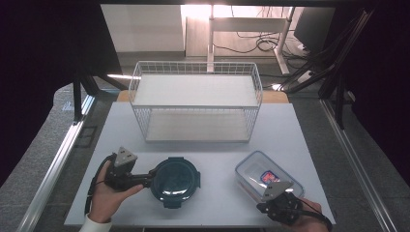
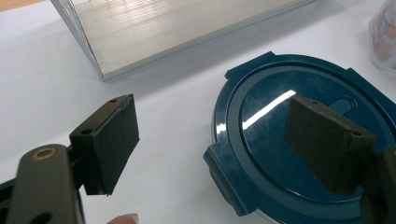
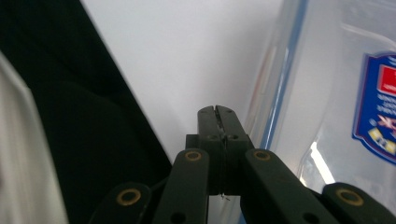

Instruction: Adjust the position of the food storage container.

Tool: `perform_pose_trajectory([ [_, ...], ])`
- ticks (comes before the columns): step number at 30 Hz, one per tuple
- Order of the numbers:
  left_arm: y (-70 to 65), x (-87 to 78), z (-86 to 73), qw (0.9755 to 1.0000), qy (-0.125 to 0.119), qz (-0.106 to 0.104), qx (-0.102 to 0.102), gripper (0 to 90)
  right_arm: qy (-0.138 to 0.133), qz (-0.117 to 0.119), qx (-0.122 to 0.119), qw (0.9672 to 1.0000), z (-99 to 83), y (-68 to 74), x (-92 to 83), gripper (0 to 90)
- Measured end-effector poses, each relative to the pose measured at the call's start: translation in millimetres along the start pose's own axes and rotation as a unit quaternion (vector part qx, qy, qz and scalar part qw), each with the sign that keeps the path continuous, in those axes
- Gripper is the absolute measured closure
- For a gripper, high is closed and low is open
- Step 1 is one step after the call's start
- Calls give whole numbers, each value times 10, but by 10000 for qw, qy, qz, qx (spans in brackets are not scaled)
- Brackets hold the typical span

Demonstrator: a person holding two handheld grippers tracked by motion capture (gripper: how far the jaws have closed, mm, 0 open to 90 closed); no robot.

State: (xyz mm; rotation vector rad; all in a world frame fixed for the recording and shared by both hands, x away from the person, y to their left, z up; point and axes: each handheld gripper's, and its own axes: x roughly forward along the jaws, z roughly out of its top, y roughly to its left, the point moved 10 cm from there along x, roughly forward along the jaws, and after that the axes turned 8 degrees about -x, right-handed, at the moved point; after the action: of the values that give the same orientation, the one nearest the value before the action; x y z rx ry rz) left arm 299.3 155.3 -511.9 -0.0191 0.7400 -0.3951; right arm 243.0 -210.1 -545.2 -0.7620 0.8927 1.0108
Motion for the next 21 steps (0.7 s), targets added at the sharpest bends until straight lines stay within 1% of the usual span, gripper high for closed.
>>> perform_pose_trajectory([
  [1,-7,-7,2,10000,-7,-15,4,176,85,-174,51,9998,-49,-79,-16,891],
  [4,-15,-7,6,10000,-19,-16,4,176,134,-393,175,9990,-127,-212,-41,892],
  [8,-20,10,-3,10000,18,-5,19,176,200,-633,344,9972,-245,-379,-84,892],
  [9,-23,16,-8,10000,32,-5,21,176,213,-674,351,9969,-267,-409,-93,892],
  [10,-23,16,-8,10000,32,-5,21,176,213,-674,351,9969,-267,-409,-93,892],
  [11,-28,21,-11,10000,41,-4,25,176,248,-759,383,9961,-306,-458,-108,892],
  [12,-36,23,-13,10000,49,-15,42,176,285,-892,454,9946,-366,-531,-132,892],
  [15,-44,26,-13,10000,49,-17,38,176,374,-1008,542,9927,-448,-611,-151,892],
  [18,-48,36,-15,10000,58,-13,40,176,496,-1149,671,9899,-546,-706,-128,892],
  [20,-50,37,-14,10000,55,-29,21,176,488,-1153,671,9899,-563,-723,-119,891],
  [21,-52,36,-13,10000,52,-47,3,176,446,-1096,656,9908,-570,-721,-102,891],
])
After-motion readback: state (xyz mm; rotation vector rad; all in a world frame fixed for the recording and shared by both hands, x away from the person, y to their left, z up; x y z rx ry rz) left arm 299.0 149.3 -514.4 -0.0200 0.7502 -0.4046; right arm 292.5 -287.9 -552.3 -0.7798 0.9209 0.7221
